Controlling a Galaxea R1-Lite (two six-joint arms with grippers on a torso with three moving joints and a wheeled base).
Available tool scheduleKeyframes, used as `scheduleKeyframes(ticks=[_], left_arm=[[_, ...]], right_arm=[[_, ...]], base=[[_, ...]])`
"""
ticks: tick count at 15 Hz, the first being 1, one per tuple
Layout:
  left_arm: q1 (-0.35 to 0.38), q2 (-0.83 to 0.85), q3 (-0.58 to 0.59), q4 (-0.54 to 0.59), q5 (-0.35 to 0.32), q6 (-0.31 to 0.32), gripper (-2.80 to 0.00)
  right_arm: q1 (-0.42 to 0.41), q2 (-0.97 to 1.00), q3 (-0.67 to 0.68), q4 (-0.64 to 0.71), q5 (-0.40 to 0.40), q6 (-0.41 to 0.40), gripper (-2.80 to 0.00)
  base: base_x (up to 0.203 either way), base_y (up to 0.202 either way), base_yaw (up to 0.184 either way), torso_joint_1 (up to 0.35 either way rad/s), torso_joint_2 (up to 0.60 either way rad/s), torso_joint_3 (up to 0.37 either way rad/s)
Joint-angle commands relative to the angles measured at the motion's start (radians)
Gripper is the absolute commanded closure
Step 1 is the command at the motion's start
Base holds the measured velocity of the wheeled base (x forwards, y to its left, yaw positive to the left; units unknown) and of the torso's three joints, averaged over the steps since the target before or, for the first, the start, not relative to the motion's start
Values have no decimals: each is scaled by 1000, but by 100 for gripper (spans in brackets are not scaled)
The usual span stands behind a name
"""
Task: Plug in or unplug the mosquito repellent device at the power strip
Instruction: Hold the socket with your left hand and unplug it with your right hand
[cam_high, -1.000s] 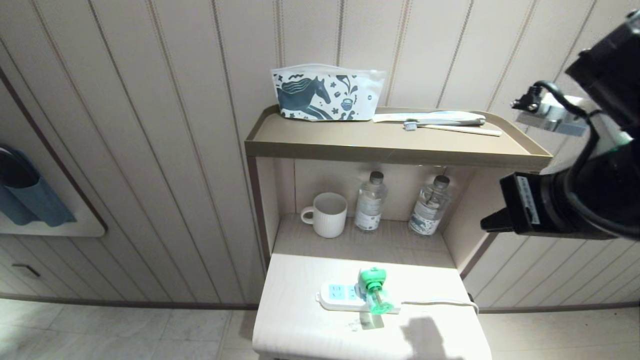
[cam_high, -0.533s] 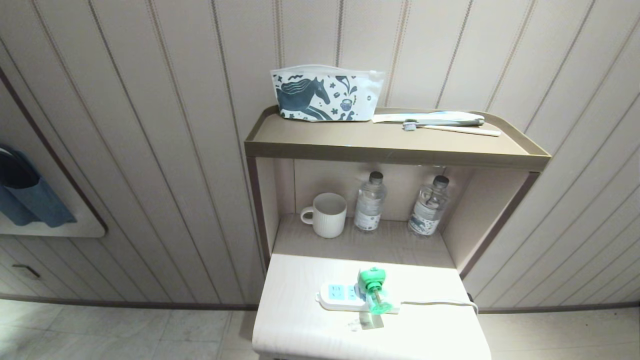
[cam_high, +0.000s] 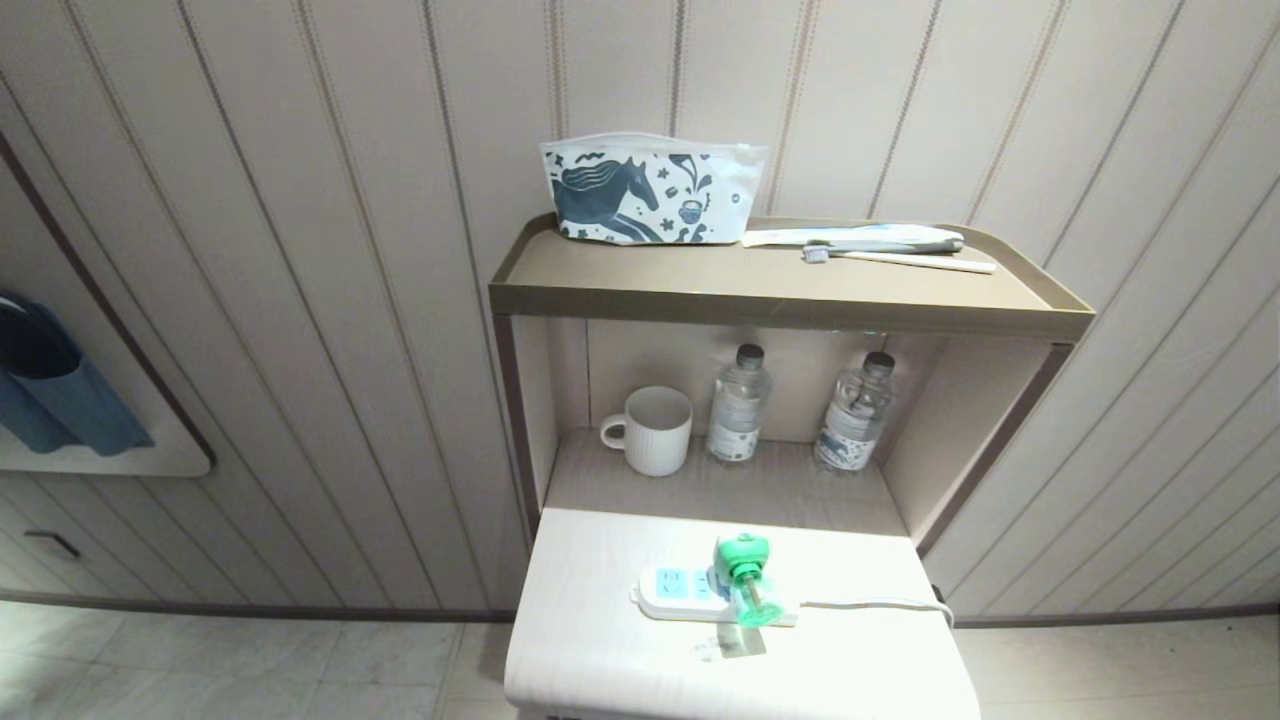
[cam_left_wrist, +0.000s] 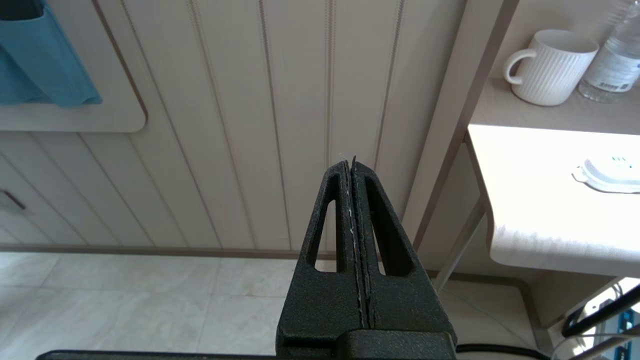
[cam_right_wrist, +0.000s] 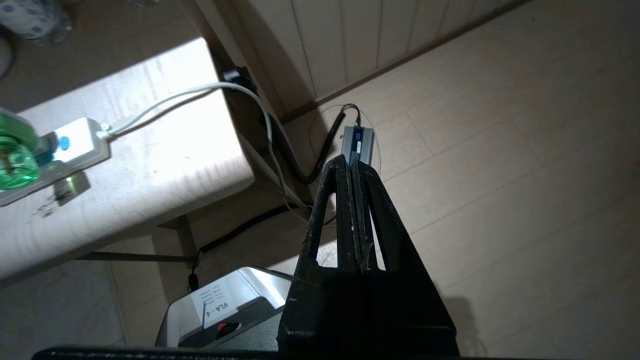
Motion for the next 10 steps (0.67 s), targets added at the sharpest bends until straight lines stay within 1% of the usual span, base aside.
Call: scheduleKeyframes(ticks=[1, 4, 5, 6, 7, 9, 10], left_arm=[[0, 1, 0, 0, -1, 0, 0], [0, 1, 0, 0, -1, 0, 0], [0, 0, 0, 0, -1, 0, 0], [0, 1, 0, 0, -1, 0, 0], [0, 1, 0, 0, 1, 0, 0], [0, 1, 0, 0, -1, 1, 0], [0, 1, 0, 0, -1, 0, 0]], right_arm=[[-31, -78, 120, -6, -22, 37, 0], [-34, -81, 182, -53, -228, 50, 0], [-35, -81, 208, -58, -281, 66, 0], [-39, -81, 206, -60, -288, 71, 0], [-68, -85, 203, -71, -289, 58, 0], [-168, -97, 215, -114, -290, 9, 0], [-173, -104, 245, -143, -290, -8, 0]], base=[[0, 0, 0, 0, 0, 0], [0, 0, 0, 0, 0, 0], [0, 0, 0, 0, 0, 0], [0, 0, 0, 0, 0, 0], [0, 0, 0, 0, 0, 0], [0, 0, 0, 0, 0, 0], [0, 0, 0, 0, 0, 0]])
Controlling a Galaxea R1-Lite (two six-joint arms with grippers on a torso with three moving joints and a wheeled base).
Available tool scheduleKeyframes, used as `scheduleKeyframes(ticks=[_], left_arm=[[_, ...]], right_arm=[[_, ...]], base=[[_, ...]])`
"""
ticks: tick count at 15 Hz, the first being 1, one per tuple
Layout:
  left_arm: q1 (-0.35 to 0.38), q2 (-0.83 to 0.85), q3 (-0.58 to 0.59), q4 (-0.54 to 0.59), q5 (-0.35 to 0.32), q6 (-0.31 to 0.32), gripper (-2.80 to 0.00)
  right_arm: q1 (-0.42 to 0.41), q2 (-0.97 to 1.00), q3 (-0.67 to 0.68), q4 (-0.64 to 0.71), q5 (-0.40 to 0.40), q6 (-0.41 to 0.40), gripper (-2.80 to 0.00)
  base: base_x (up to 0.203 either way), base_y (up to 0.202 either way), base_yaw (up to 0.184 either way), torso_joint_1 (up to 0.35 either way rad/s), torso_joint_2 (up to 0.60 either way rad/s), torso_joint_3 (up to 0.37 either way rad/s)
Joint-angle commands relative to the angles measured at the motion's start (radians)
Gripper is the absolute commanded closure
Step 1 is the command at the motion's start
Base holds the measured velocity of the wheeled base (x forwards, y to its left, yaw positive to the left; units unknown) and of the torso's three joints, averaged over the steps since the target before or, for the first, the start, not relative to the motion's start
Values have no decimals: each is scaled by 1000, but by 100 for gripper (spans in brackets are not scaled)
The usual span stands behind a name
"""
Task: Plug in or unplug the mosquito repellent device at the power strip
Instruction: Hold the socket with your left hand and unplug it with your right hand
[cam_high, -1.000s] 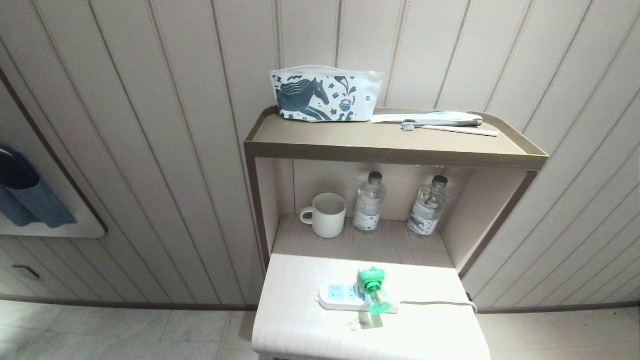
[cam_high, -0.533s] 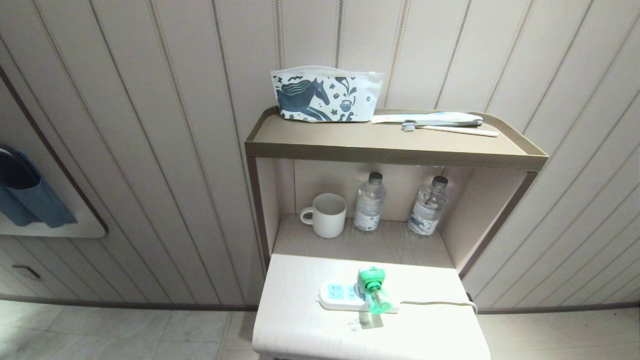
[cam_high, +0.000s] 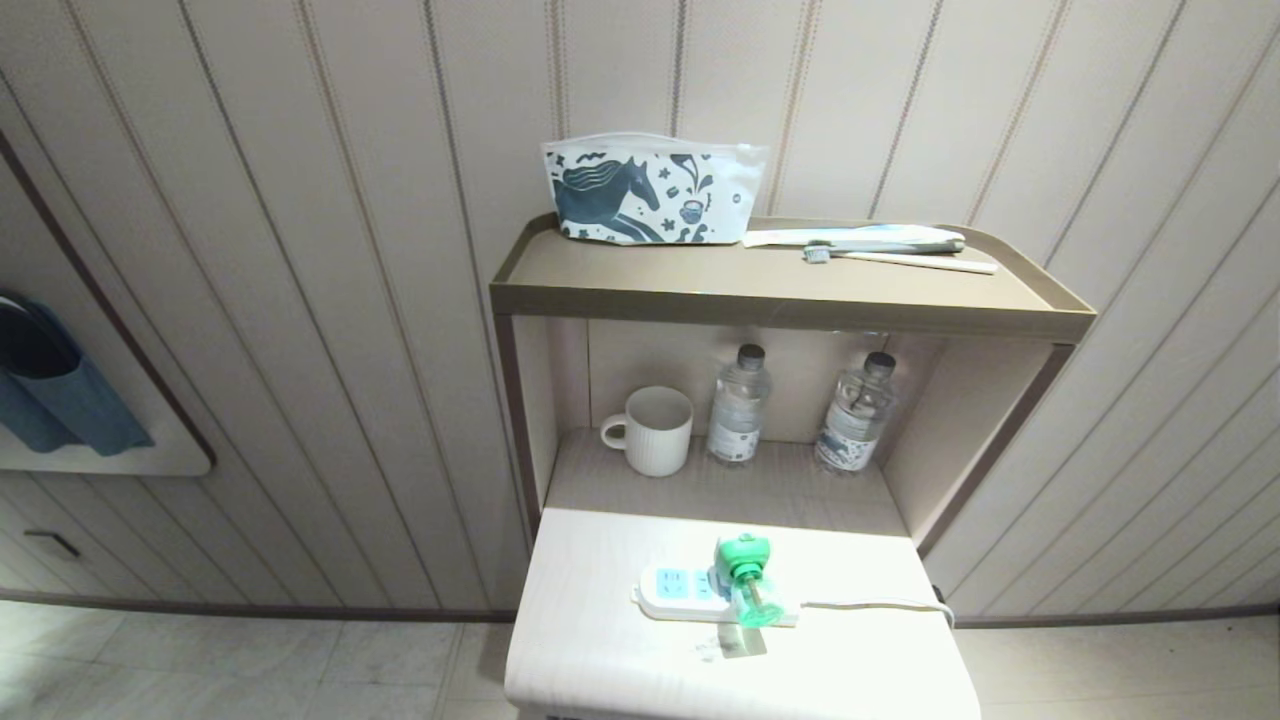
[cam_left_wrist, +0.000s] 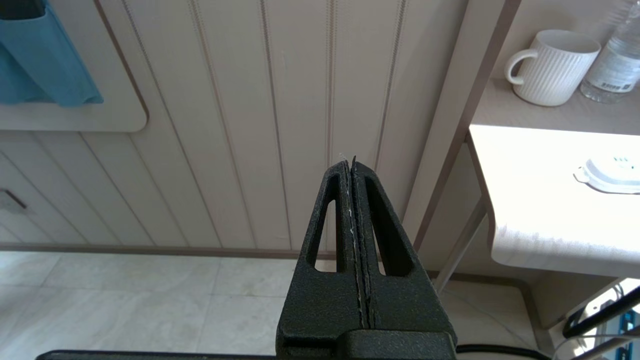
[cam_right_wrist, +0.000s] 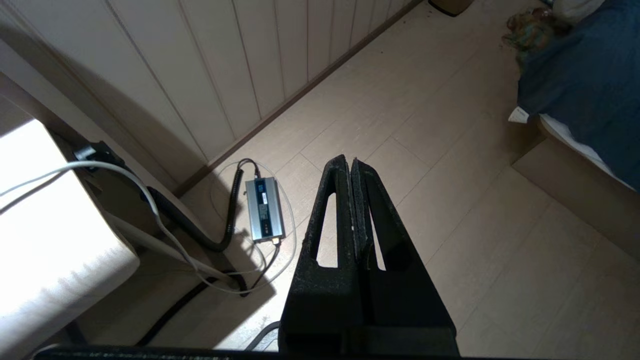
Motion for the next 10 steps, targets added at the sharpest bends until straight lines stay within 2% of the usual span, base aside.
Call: scheduleKeyframes(ticks=[1, 4, 5, 6, 8, 10], left_arm=[[0, 1, 0, 0, 1, 0, 0], [0, 1, 0, 0, 0, 0, 0], [0, 1, 0, 0, 0, 0, 0], [0, 0, 0, 0, 1, 0, 0], [0, 1, 0, 0, 1, 0, 0], [0, 1, 0, 0, 0, 0, 0]], right_arm=[[-13, -27, 67, -46, 11, -39, 0], [10, -193, 149, -219, 161, -277, 0], [13, -223, 213, -332, 217, -422, 0], [15, -238, 269, -464, 272, -498, 0], [17, -251, 330, -553, 507, -572, 0], [17, -256, 351, -573, 647, -561, 0]], base=[[0, 0, 0, 0, 0, 0], [0, 0, 0, 0, 0, 0], [0, 0, 0, 0, 0, 0], [0, 0, 0, 0, 0, 0], [0, 0, 0, 0, 0, 0], [0, 0, 0, 0, 0, 0]])
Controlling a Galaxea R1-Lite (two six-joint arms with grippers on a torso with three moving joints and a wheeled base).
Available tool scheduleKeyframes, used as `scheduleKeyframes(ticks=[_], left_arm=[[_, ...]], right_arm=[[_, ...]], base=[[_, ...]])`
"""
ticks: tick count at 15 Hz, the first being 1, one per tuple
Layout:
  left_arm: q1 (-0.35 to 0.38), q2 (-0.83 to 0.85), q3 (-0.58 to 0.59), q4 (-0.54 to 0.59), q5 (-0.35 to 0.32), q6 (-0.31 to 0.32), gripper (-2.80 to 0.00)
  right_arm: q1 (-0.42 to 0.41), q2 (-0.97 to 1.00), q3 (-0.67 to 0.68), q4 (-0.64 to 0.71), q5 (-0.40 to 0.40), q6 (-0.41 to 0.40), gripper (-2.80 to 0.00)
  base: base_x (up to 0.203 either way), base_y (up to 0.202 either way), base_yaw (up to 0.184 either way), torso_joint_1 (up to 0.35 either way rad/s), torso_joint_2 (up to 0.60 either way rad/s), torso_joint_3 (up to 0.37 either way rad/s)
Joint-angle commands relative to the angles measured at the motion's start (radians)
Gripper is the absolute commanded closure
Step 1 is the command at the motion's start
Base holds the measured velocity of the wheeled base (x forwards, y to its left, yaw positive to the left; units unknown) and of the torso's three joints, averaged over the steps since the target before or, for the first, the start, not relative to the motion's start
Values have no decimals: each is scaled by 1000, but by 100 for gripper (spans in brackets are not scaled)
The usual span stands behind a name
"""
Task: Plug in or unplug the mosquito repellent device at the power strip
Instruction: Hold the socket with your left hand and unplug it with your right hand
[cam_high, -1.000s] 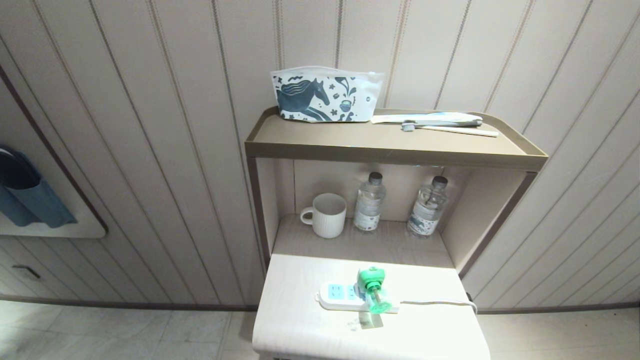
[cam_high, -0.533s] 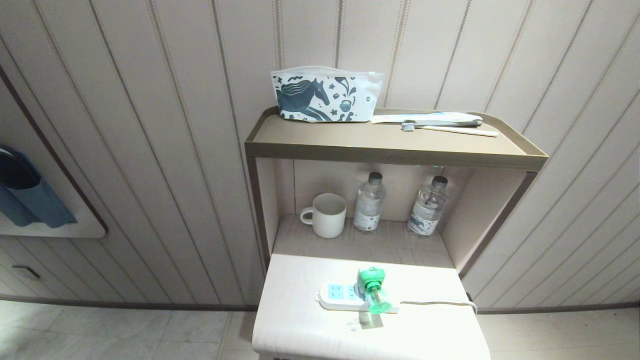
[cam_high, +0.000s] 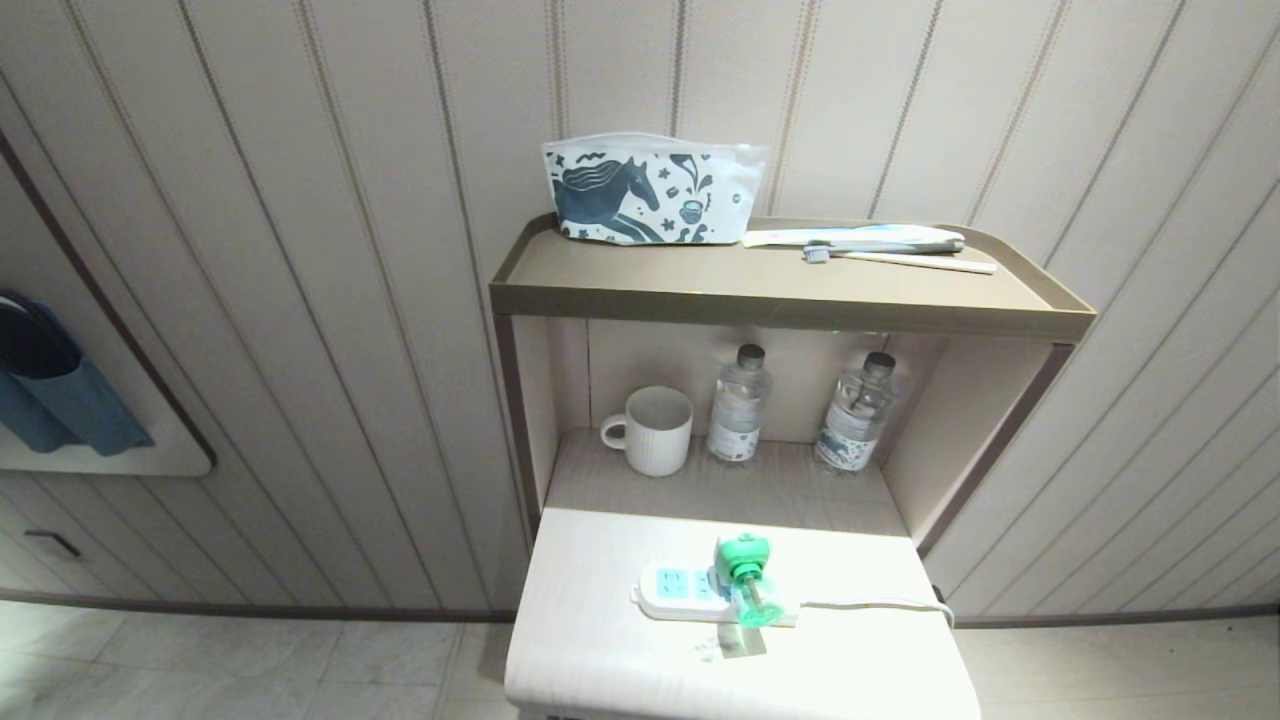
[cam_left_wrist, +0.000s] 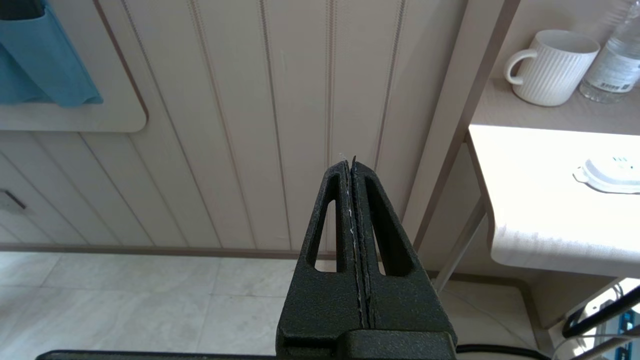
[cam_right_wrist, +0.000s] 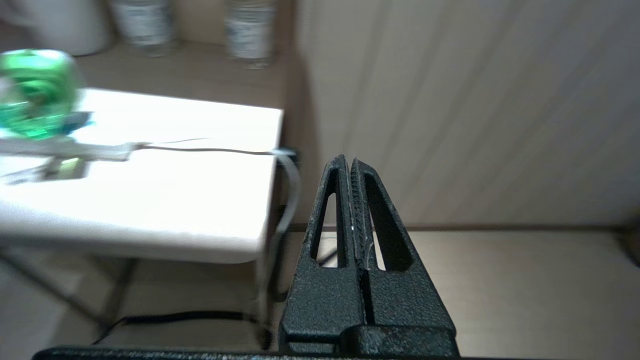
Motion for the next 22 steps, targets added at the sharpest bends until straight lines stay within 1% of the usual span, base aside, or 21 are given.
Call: scheduleKeyframes(ticks=[1, 2, 4, 5, 7, 22], left_arm=[[0, 0, 0, 0, 0, 0, 0], [0, 0, 0, 0, -1, 0, 0], [0, 1, 0, 0, 0, -2, 0], [0, 0, 0, 0, -1, -2, 0], [0, 1, 0, 0, -1, -2, 0], [0, 1, 0, 0, 0, -2, 0]], right_arm=[[1, -16, 25, -5, 131, 15, 0], [1, -15, 54, -9, 160, 14, 0], [3, -15, 65, -32, 181, 25, 0], [3, -15, 63, -31, 181, 48, 0], [3, -16, 67, -40, 155, 105, 0], [3, -15, 64, -40, 154, 99, 0]], base=[[0, 0, 0, 0, 0, 0], [0, 0, 0, 0, 0, 0], [0, 0, 0, 0, 0, 0], [0, 0, 0, 0, 0, 0], [0, 0, 0, 0, 0, 0], [0, 0, 0, 0, 0, 0]])
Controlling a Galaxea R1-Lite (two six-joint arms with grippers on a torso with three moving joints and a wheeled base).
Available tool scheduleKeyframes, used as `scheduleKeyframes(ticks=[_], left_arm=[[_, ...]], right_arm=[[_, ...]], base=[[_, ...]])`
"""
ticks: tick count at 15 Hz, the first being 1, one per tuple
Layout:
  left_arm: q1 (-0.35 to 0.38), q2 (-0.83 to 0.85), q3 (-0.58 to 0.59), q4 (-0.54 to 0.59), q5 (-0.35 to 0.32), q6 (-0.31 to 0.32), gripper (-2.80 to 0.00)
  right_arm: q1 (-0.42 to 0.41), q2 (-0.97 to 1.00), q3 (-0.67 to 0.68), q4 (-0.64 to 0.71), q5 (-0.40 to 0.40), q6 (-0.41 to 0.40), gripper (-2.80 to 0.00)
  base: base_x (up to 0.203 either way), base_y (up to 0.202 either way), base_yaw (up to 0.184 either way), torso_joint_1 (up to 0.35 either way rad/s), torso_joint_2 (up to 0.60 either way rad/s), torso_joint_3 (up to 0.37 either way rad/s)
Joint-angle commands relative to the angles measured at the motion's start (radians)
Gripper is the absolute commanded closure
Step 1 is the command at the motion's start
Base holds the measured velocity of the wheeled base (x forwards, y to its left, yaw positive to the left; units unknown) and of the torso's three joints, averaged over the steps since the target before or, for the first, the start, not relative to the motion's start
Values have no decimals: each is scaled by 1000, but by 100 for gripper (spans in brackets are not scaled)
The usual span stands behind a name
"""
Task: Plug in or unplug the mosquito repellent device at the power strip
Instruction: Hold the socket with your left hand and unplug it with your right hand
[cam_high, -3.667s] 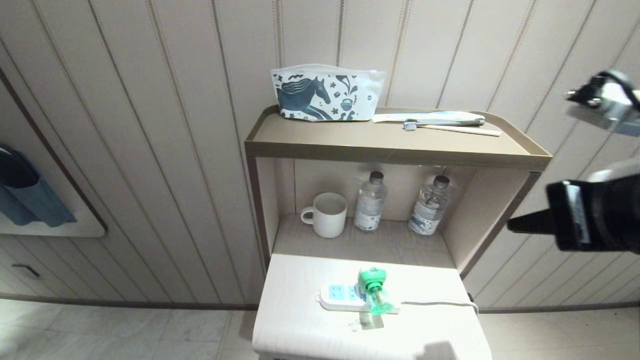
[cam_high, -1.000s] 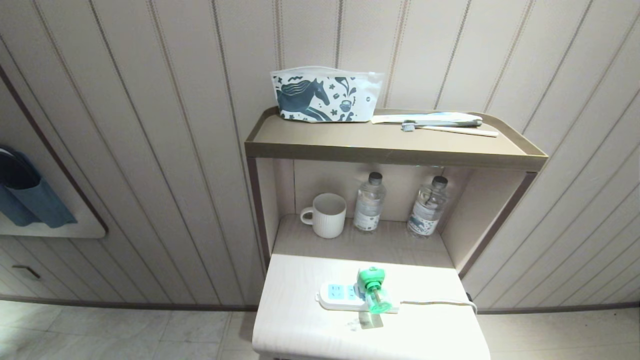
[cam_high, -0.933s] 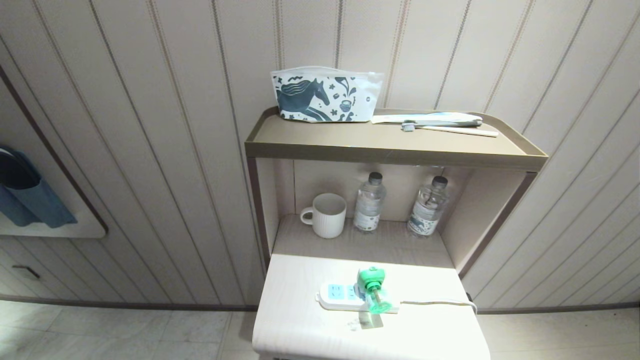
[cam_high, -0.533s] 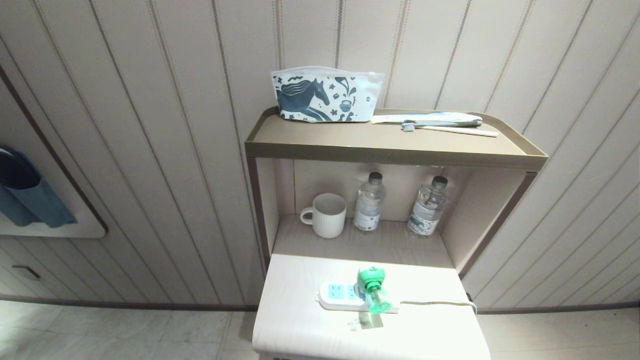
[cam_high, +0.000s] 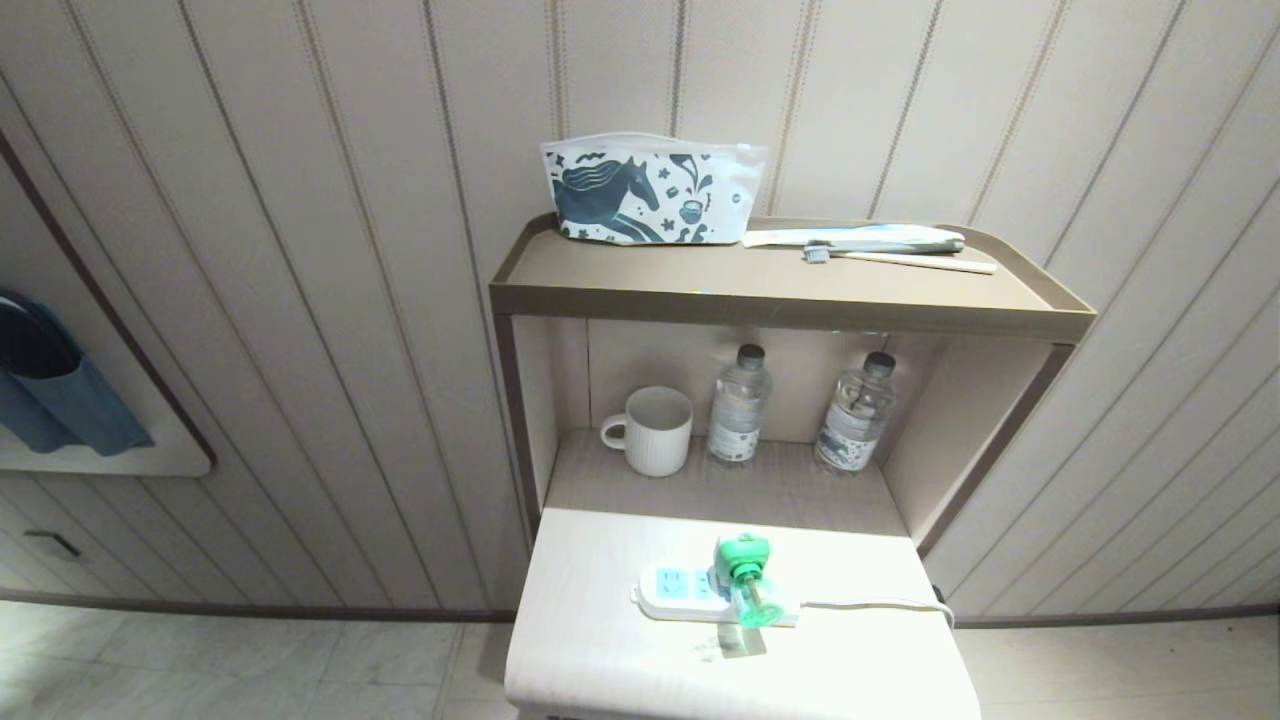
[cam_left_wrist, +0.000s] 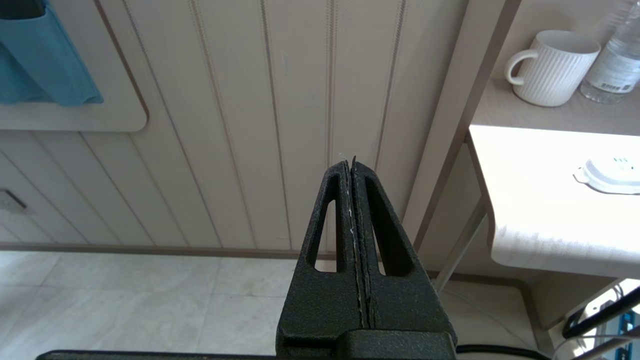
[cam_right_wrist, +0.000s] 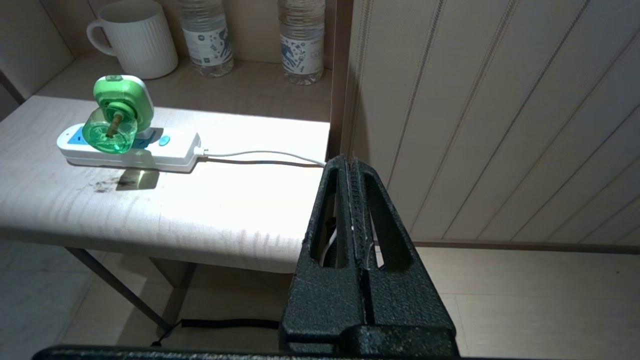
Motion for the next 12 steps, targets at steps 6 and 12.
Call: scheduleKeyframes(ticks=[6, 12], left_arm=[[0, 1, 0, 0, -1, 0, 0], [0, 1, 0, 0, -1, 0, 0]], right_arm=[[1, 0, -32, 11, 6, -11, 0], [1, 129, -495, 245, 69, -5, 0]], base=[[0, 0, 0, 0, 0, 0], [0, 0, 0, 0, 0, 0]])
